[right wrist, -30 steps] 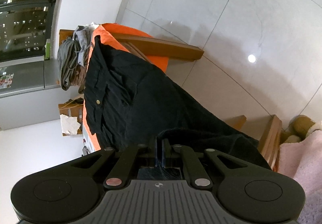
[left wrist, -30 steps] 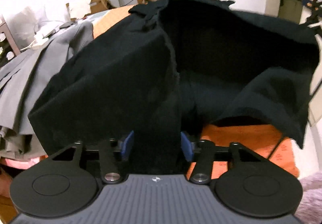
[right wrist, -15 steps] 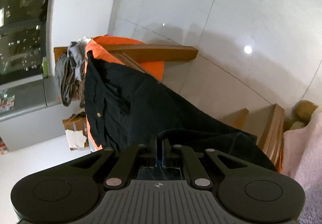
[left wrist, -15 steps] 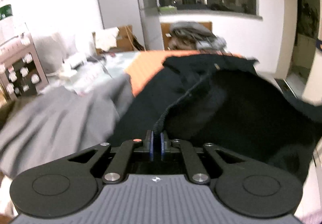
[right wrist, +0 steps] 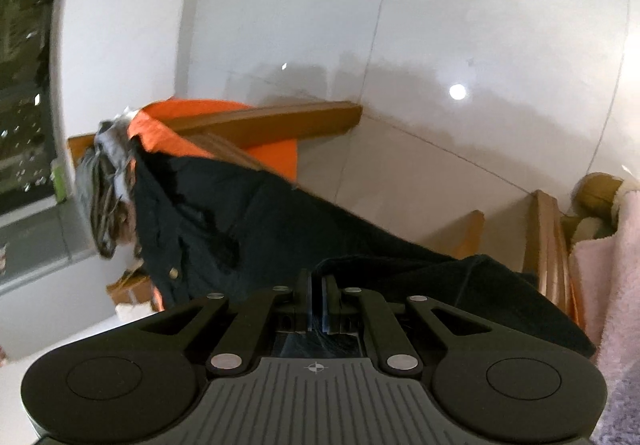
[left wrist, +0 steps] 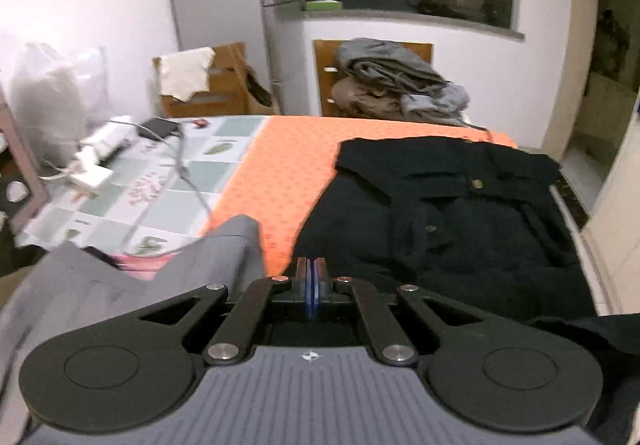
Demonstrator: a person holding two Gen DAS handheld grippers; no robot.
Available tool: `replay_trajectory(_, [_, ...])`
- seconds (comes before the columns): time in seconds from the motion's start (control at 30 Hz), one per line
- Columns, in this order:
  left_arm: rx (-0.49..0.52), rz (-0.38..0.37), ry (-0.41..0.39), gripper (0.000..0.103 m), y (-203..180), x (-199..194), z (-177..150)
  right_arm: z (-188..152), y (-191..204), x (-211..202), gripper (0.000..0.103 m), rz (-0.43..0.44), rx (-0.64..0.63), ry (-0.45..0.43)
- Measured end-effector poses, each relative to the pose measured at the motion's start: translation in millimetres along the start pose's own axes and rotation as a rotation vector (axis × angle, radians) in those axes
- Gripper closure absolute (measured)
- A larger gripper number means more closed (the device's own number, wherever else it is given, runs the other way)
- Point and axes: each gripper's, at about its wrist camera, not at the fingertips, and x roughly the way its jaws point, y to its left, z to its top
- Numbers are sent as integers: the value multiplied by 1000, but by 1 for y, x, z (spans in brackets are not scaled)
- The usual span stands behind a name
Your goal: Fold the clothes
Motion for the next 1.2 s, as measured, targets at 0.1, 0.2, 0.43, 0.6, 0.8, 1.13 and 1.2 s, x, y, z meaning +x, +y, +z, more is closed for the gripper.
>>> replay_trajectory(0.1, [10, -34, 8, 99, -4, 0, -8, 0, 0, 8, 96, -22, 9, -18])
replay_trajectory(0.2, [7, -54, 25, 97, -6, -6, -21, 0, 1, 13, 96, -40, 3, -25])
replay_trajectory(0.43, [-40, -59, 81, 64, -7, -44, -51, 1, 7, 8, 76, -27, -41, -19])
replay_trajectory(0.6, [-98, -48, 134, 47, -13, -75, -79, 3, 7, -12, 56, 8, -119, -28])
replay_trajectory(0.8, [-147, 1, 181, 38, -31, -92, -109, -3, 9, -35, 56, 42, -315, 9])
replay_trajectory(1.13, [-132, 58, 238, 80, -53, -80, -132, -18, 11, -67, 56, 55, -565, -2])
replay_trajectory(1.2, [-127, 56, 215, 81, -52, -85, -125, -17, 10, -73, 56, 57, -580, -8])
